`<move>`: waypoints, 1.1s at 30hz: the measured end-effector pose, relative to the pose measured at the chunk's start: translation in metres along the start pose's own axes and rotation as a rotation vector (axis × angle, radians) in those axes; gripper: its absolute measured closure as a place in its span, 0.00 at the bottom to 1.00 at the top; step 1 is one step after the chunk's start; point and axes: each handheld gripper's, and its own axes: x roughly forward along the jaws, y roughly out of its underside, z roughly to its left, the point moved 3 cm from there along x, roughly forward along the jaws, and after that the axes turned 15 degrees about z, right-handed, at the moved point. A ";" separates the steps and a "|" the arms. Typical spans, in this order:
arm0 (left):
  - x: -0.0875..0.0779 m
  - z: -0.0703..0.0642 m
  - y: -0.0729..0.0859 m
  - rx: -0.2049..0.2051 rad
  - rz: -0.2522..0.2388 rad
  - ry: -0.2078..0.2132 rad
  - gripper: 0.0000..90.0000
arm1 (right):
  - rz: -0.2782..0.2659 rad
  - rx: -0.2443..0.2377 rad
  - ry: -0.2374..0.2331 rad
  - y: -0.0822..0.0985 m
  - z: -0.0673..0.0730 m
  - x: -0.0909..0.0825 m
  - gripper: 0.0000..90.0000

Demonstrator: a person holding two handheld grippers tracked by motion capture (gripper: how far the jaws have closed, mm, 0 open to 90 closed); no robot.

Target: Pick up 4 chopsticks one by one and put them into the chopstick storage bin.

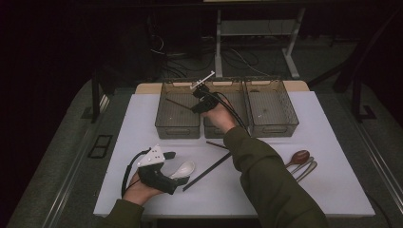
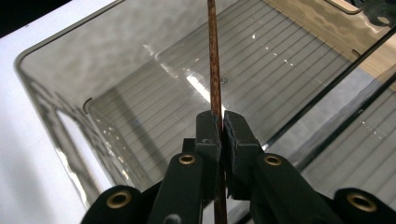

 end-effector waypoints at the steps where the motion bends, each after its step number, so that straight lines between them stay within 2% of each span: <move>1: 0.000 0.000 0.000 -0.001 0.000 0.000 0.00 | 0.001 0.003 0.000 -0.001 0.000 0.002 0.94; 20: 0.000 0.000 -0.001 0.001 -0.006 0.009 0.00 | 0.018 0.040 0.010 -0.026 0.005 0.022 0.93; 29: 0.001 0.000 -0.001 0.004 -0.001 0.012 0.00 | 0.003 0.027 -0.002 -0.033 0.010 0.025 0.90; 33: 0.001 -0.001 -0.002 0.007 -0.001 0.013 0.00 | -0.013 0.029 -0.034 -0.034 0.011 0.024 0.88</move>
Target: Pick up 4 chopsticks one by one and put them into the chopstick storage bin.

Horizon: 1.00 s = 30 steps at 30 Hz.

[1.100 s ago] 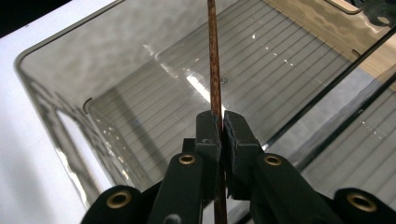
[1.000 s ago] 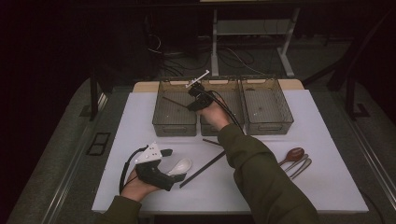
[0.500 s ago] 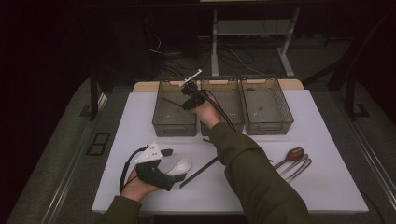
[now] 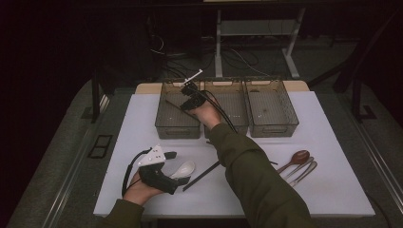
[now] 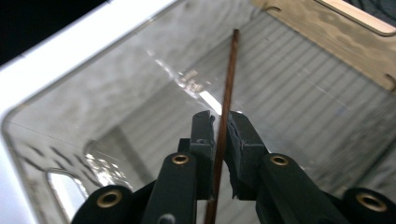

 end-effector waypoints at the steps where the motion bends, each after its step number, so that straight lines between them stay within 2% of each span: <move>1: 0.000 0.000 0.000 0.000 0.000 0.000 0.00 | 0.000 -0.004 0.000 0.000 0.001 0.000 0.87; 4: 0.000 0.000 0.000 -0.001 0.000 0.000 0.00 | -0.002 -0.016 0.010 -0.001 0.003 -0.001 0.84; 7: 0.000 0.000 0.000 0.000 -0.001 0.001 0.00 | -0.009 -0.009 0.015 0.000 0.001 -0.005 0.76; 9: 0.000 0.000 0.000 -0.001 -0.001 0.000 0.00 | -0.023 -0.006 0.005 0.001 -0.002 -0.011 0.69; 11: 0.000 0.000 0.000 -0.003 -0.002 0.000 0.00 | -0.024 -0.004 0.002 0.001 -0.003 -0.014 0.66; 14: 0.000 0.001 0.001 -0.002 0.001 -0.001 0.00 | -0.042 -0.029 -0.026 0.006 -0.004 -0.029 0.57; 17: -0.001 0.001 0.001 -0.001 -0.001 -0.005 0.00 | -0.046 -0.045 -0.026 0.010 -0.004 -0.037 0.55; 20: -0.001 0.001 0.001 -0.005 -0.003 -0.008 0.00 | -0.071 -0.067 -0.039 0.018 -0.003 -0.051 0.52; 21: -0.001 0.001 0.001 -0.010 -0.003 -0.007 0.00 | -0.094 -0.085 -0.050 0.024 -0.003 -0.061 0.50; 23: -0.001 0.001 0.001 -0.010 0.000 -0.008 0.00 | -0.104 -0.091 -0.056 0.027 -0.003 -0.065 0.49; 30: -0.001 0.002 0.002 -0.008 0.007 -0.017 0.00 | -0.125 -0.143 -0.077 0.058 -0.007 -0.091 0.48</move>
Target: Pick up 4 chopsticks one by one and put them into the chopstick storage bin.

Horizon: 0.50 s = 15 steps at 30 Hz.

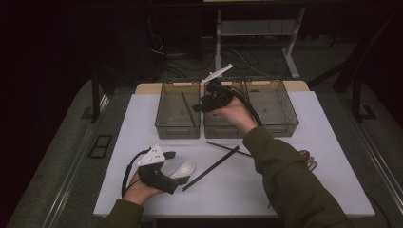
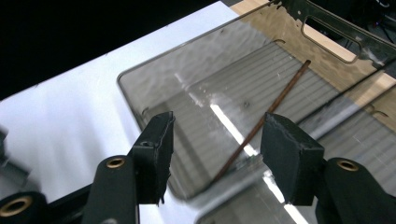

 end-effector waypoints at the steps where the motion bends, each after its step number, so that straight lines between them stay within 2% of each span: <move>1: 0.000 0.000 0.000 -0.001 0.002 -0.001 0.00 | -0.003 -0.003 -0.003 0.004 -0.001 -0.004 0.48; 3: 0.000 0.000 0.000 -0.008 -0.004 0.001 0.00 | -0.007 -0.013 -0.005 0.014 -0.002 -0.011 0.48; 4: 0.000 -0.001 0.000 -0.014 -0.008 0.003 0.00 | -0.013 -0.024 -0.015 0.024 -0.003 -0.020 0.48; 6: 0.000 0.000 0.000 -0.014 -0.004 0.000 0.00 | -0.024 -0.030 -0.025 0.035 -0.004 -0.028 0.48; 7: 0.001 0.000 0.000 -0.013 -0.003 0.000 0.00 | -0.024 -0.030 -0.025 0.035 -0.004 -0.028 0.49; 12: 0.001 0.000 0.000 -0.015 0.002 -0.003 0.00 | -0.046 -0.061 -0.062 0.067 -0.006 -0.051 0.47; 15: 0.002 0.000 0.000 -0.012 0.006 -0.007 0.00 | -0.059 -0.069 -0.057 0.076 -0.006 -0.057 0.47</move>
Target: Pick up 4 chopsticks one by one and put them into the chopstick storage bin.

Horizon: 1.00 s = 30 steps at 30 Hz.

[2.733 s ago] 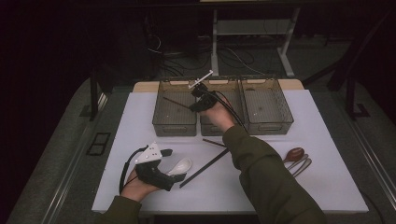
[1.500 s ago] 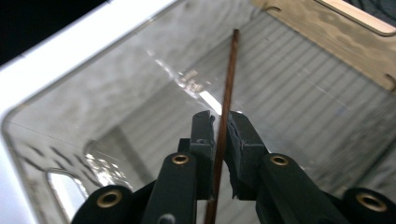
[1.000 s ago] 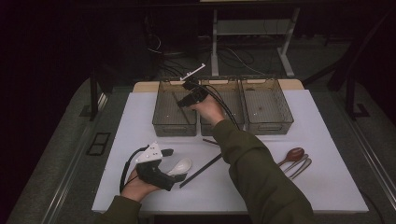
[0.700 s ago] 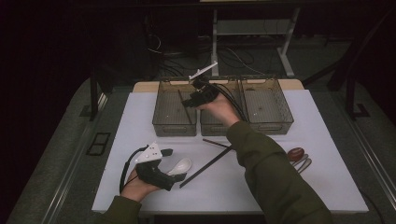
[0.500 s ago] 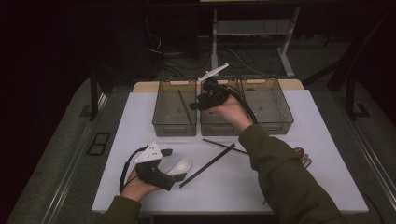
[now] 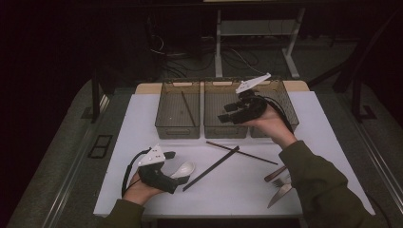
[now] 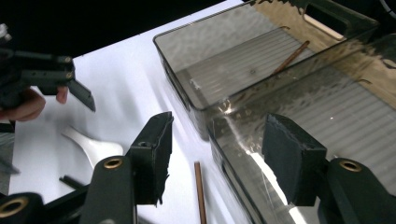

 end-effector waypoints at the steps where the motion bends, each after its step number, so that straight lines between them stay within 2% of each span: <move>1: 0.000 0.000 0.000 -0.001 0.000 0.000 0.00 | -0.003 0.001 0.004 0.004 0.000 -0.003 0.47; 3: 0.001 0.000 0.000 -0.002 0.000 -0.002 0.00 | -0.009 0.000 0.001 0.013 0.001 -0.008 0.46; 6: 0.001 -0.001 0.000 -0.001 0.003 -0.002 0.00 | -0.004 0.005 0.027 0.024 0.003 -0.012 0.43; 17: 0.002 -0.001 0.001 -0.002 0.007 -0.001 0.00 | 0.067 -0.024 0.065 0.063 0.010 -0.015 0.51; 21: 0.002 -0.001 0.001 0.000 0.010 -0.004 0.00 | 0.134 -0.052 0.071 0.076 0.012 -0.008 0.58; 23: 0.002 -0.001 0.001 0.002 0.009 -0.003 0.00 | 0.187 -0.074 0.070 0.082 0.011 -0.003 0.60; 30: 0.002 -0.001 0.001 0.006 0.017 -0.003 0.00 | 0.296 -0.091 0.054 0.093 0.007 0.011 0.68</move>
